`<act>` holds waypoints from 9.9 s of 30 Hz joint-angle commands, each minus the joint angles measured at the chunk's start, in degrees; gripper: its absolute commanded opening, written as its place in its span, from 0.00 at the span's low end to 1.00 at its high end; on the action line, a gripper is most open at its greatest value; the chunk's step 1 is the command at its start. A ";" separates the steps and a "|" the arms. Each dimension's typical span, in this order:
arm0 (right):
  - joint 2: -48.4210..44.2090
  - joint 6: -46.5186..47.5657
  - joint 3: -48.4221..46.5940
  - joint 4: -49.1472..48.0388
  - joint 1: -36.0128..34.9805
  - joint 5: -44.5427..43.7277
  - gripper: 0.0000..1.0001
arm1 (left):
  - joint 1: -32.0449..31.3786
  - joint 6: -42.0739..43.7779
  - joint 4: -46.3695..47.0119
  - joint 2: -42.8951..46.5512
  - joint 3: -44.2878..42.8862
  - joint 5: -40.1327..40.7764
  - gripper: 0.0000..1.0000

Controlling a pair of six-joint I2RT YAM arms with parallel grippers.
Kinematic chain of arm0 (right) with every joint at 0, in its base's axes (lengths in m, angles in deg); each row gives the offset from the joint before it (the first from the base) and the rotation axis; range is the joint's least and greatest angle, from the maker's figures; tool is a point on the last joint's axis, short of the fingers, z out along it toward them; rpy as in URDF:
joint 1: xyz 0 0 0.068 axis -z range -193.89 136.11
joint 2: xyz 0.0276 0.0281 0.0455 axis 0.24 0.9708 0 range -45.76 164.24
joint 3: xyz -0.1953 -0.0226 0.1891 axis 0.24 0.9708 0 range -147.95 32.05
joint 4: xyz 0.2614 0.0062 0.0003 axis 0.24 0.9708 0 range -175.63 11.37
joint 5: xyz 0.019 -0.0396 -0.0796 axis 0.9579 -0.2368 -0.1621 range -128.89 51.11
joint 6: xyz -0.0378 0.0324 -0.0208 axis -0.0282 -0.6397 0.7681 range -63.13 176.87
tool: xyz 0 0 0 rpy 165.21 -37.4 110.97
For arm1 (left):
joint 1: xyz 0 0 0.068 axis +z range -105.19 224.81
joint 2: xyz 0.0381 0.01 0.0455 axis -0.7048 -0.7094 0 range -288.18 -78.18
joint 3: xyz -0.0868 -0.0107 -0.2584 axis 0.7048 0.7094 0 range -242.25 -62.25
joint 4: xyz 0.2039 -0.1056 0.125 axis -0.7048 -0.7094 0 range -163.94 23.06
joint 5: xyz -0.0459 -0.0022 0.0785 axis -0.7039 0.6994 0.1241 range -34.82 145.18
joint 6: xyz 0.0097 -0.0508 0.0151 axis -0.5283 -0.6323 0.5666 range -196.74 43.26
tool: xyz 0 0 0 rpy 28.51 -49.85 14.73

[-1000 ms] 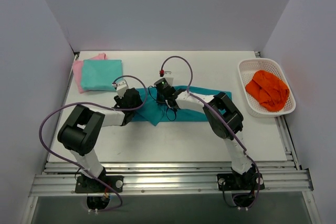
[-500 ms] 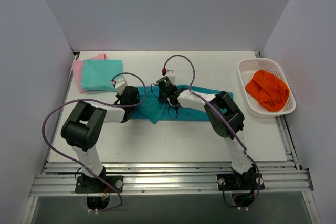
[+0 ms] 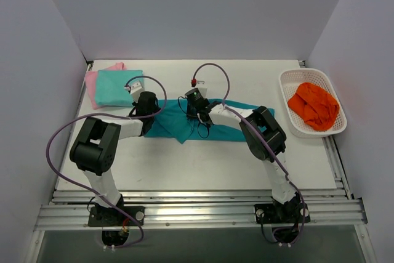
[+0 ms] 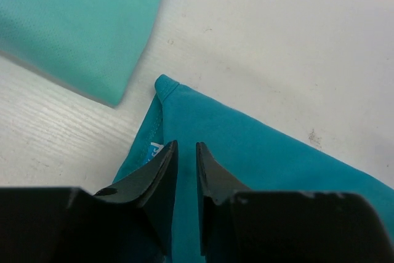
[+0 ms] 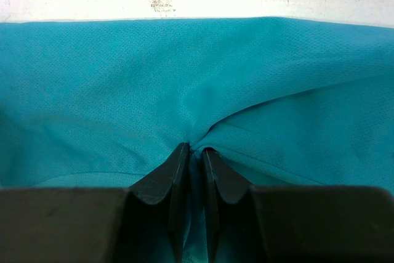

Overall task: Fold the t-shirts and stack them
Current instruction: Fold the other side of the tshirt into a rectangle, then rotate the tshirt 90 degrees

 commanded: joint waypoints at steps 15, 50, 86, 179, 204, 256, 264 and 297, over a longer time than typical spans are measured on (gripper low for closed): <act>1.70 1.40 -1.14 0.75 1.71 1.17 0.14 | 2.21 -1.65 0.73 2.88 0.35 -6.55 0.59; 2.84 1.22 0.97 -2.06 4.00 4.07 0.14 | 2.03 -4.90 2.13 -8.45 -8.17 -11.47 0.40; 4.16 0.70 -0.52 -2.94 4.79 7.59 0.13 | 6.87 -3.58 -6.39 -16.71 -27.32 -14.63 0.05; -29.50 0.96 15.47 -1.10 25.53 13.56 0.51 | 3.70 -10.62 -19.91 -14.76 -31.17 -14.35 0.02; -32.84 -0.80 21.71 -3.56 26.23 11.20 0.50 | 6.97 -3.22 -26.79 6.29 -32.64 -18.33 0.94; -57.89 -7.13 48.35 -4.08 26.59 -0.41 0.49 | -37.08 -43.13 17.07 -15.57 -2.46 -1.53 0.30; -58.50 -7.13 48.26 -3.74 26.59 -0.32 0.49 | -35.15 -38.66 21.20 -13.29 1.75 -3.20 0.02; -35.04 -30.33 58.28 -29.05 -22.81 -15.44 0.46 | -31.36 -39.88 -6.57 37.43 41.31 8.57 0.02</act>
